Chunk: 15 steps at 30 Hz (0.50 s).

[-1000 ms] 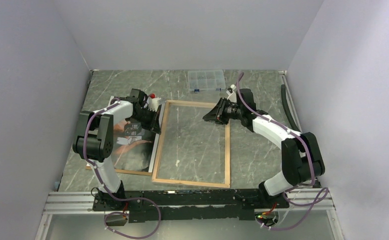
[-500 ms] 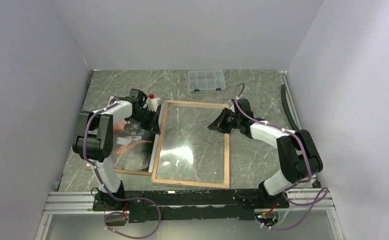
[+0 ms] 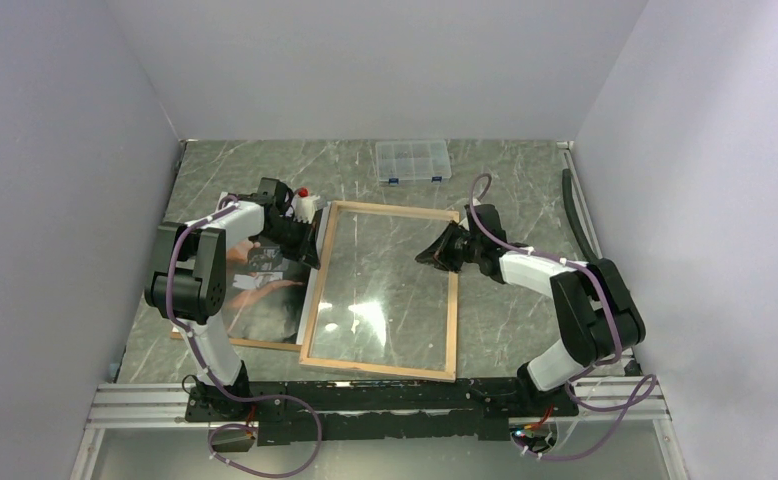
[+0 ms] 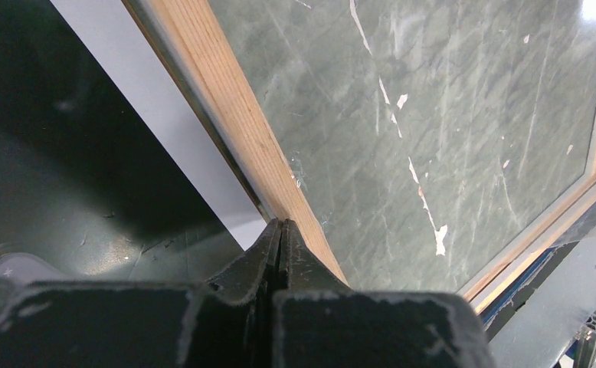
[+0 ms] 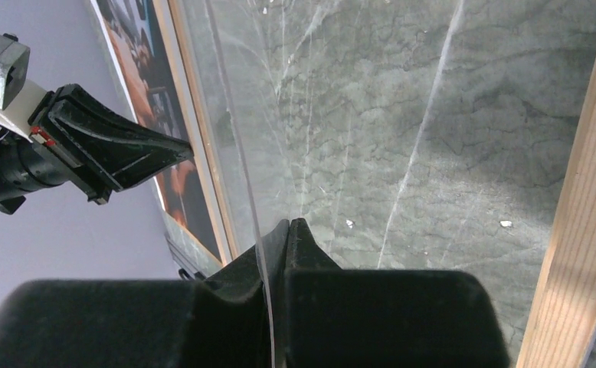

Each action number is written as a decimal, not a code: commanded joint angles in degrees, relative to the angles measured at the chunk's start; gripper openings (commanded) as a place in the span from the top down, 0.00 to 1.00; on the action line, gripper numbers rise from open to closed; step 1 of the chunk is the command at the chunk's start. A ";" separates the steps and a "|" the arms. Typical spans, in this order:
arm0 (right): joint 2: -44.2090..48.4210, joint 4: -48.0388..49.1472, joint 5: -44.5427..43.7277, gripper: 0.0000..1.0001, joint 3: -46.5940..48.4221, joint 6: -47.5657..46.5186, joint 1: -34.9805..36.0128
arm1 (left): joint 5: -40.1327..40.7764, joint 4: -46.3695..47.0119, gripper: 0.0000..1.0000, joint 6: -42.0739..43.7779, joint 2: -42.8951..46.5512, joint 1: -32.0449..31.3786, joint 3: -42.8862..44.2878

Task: Put the photo into the frame
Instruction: Adjust the photo frame item on the photo frame.

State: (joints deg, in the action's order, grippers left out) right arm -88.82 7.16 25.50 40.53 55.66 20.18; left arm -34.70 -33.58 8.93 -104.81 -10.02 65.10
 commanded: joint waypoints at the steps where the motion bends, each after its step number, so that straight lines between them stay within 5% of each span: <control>1: 1.20 8.33 -1.35 1.00 0.76 4.85 2.87 | -1.27 -2.52 0.97 1.05 -1.76 -1.49 -2.17; 15: 2.14 5.59 -1.31 1.00 4.61 3.53 4.99 | -1.67 -2.12 0.97 0.57 -2.28 -1.49 -0.91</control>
State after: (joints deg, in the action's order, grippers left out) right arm -87.31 6.85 24.08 40.66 56.77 21.47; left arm -34.70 -33.67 8.95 -104.81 -9.89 65.12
